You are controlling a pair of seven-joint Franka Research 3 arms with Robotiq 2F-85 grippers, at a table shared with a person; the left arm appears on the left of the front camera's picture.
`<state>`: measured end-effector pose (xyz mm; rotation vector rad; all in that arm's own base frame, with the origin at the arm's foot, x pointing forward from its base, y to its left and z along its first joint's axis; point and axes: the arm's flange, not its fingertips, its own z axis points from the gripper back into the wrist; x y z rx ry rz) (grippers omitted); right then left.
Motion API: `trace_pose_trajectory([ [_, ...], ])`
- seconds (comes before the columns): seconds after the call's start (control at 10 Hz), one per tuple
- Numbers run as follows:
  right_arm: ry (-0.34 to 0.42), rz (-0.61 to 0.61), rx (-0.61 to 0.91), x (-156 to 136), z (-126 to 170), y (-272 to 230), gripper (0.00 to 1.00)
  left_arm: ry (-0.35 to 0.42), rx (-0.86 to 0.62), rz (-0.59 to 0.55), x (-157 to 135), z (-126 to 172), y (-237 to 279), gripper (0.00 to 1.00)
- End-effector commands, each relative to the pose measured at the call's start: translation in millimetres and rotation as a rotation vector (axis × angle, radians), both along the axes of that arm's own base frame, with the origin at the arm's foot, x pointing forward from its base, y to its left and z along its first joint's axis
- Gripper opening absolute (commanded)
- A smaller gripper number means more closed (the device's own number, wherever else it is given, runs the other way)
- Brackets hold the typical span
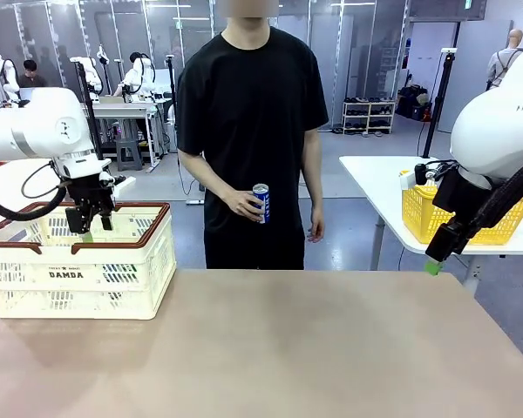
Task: Place the drinks into the Shopping basket.
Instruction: Pick up one drink and place it into the Shopping basket.
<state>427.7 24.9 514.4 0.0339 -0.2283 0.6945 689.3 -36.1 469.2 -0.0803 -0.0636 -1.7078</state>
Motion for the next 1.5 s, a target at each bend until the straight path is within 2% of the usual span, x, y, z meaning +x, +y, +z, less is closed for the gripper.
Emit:
trace_pose_trajectory([
  [0.0,0.000,0.015,-0.004,-1,1,-3,1.00,-0.020,0.034,0.025,-10,18,2,1.00],
  [0.2,0.000,0.015,-0.004,-1,1,-3,1.00,-0.039,0.046,0.028,-13,29,3,1.00],
  [0.3,0.000,0.015,-0.004,-1,1,-3,1.00,-0.034,0.016,0.015,-5,25,2,1.00],
  [1.2,0.000,0.015,-0.004,-1,1,-3,1.00,-0.035,0.025,0.016,-5,25,2,1.00],
  [1.4,0.000,0.015,-0.004,-1,1,-3,1.00,-0.077,0.090,0.018,-27,68,-5,1.00],
])
